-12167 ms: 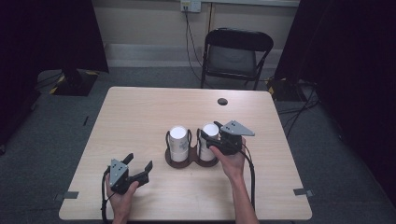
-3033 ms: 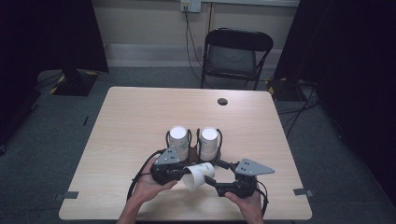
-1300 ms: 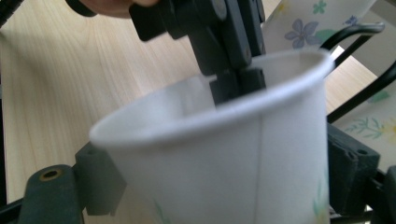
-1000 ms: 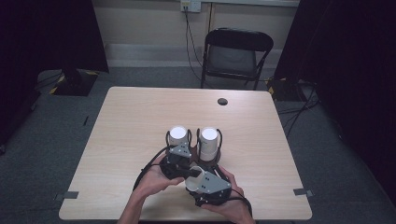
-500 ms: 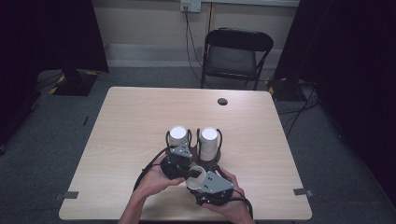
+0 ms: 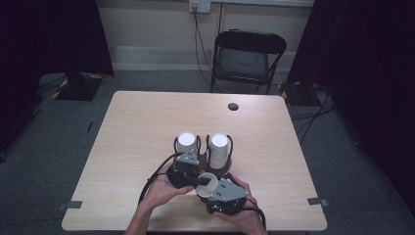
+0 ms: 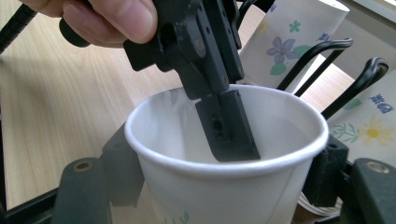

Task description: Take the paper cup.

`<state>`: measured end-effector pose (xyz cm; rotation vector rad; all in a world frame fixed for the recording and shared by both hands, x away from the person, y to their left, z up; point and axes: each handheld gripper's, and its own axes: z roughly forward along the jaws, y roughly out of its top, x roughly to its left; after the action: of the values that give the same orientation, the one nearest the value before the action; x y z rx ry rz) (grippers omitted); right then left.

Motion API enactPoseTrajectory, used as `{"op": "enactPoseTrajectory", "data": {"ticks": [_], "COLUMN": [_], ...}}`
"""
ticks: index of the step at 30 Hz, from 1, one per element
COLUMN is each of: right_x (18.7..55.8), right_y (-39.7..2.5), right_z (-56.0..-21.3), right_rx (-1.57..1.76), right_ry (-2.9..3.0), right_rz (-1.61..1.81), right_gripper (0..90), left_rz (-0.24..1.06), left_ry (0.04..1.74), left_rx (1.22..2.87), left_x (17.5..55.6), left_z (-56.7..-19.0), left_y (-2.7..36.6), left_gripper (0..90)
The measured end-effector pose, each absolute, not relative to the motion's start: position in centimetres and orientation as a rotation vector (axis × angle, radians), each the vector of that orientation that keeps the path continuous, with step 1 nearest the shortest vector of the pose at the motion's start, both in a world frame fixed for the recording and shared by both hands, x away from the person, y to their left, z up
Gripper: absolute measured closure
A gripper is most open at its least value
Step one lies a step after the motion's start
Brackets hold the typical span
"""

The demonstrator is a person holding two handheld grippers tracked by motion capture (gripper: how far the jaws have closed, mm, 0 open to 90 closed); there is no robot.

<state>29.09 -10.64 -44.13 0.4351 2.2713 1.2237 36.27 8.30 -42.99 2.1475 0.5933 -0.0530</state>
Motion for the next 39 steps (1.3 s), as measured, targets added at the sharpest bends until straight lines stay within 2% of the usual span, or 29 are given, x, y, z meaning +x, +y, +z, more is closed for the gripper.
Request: {"op": "enactPoseTrajectory", "data": {"ticks": [24, 30, 39], "right_x": [29.4, 29.6, 29.6], "right_y": [-12.1, -12.4, -13.3], "right_z": [-44.4, -44.7, -44.8], "right_rx": [0.576, 0.622, 0.674], "right_ry": [2.244, 2.245, 2.221], "right_rz": [1.284, 1.293, 1.318], "right_gripper": [29.9, 29.8, 29.9], "left_rz": [0.066, 0.111, 0.193], "left_ry": [0.614, 0.63, 0.695], "left_rx": [1.979, 1.913, 1.907], "left_x": [35.0, 34.7, 34.3], "left_z": [-42.8, -43.2, -43.7], "left_y": [10.4, 10.9, 11.5], "left_gripper": [69.3, 59.2, 43.5]}}
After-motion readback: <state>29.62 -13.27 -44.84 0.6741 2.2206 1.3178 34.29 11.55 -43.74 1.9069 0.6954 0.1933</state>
